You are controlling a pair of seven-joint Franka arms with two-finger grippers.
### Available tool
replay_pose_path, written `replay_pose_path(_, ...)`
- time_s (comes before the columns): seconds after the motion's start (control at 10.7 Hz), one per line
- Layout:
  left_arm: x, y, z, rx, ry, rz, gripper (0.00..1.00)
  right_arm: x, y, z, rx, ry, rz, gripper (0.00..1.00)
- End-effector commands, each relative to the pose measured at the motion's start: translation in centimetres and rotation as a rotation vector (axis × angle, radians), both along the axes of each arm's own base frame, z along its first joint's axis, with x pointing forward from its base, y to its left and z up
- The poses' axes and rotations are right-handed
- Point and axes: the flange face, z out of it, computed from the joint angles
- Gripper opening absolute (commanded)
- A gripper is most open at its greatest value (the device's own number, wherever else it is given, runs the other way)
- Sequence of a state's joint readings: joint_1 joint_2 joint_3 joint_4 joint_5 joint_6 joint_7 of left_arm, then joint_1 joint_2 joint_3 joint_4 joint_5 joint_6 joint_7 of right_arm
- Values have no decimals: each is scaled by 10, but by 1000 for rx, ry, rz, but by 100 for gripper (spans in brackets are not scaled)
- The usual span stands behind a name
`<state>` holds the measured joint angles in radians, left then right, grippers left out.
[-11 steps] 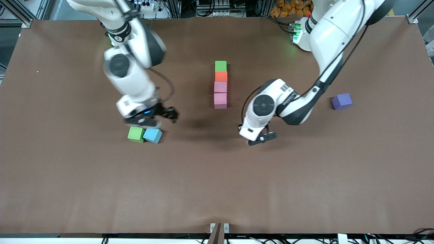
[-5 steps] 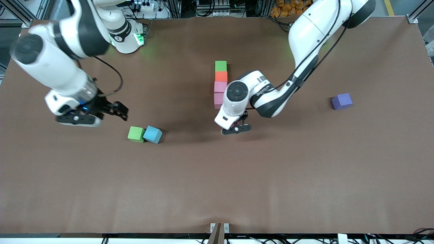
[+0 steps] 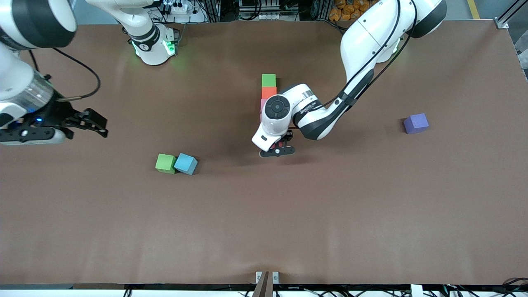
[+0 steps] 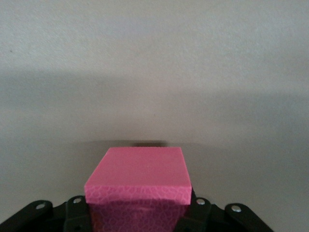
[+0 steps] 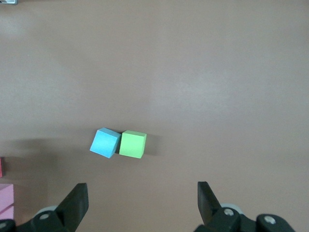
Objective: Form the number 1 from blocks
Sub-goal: 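Place the red cube at the column end while the right gripper retracts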
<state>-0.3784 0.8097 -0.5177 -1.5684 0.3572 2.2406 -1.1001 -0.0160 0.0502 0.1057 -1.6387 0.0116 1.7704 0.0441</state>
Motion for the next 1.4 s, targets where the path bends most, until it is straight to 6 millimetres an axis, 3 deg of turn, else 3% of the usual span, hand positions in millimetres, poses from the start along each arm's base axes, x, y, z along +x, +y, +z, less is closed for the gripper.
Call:
replay_pose_path(0.0, -6, -15, -7, -14, -12, 18, 0, 3, -22, 11, -30, 4, 27, 100)
replay_pose_path(0.47, -17, -22, -16, 8, -17, 2, 0, 0, -59, 47, -61, -4, -14, 100)
replay_pose_path(0.65, -23, -25, -20, 13, -11, -7, 0, 1, -68, 49, -62, -11, -23, 100)
replay_pose_path(1.31, -36, -20, -31, 41, 8, -39, 0, -3, -65, 54, -61, -16, -30, 100)
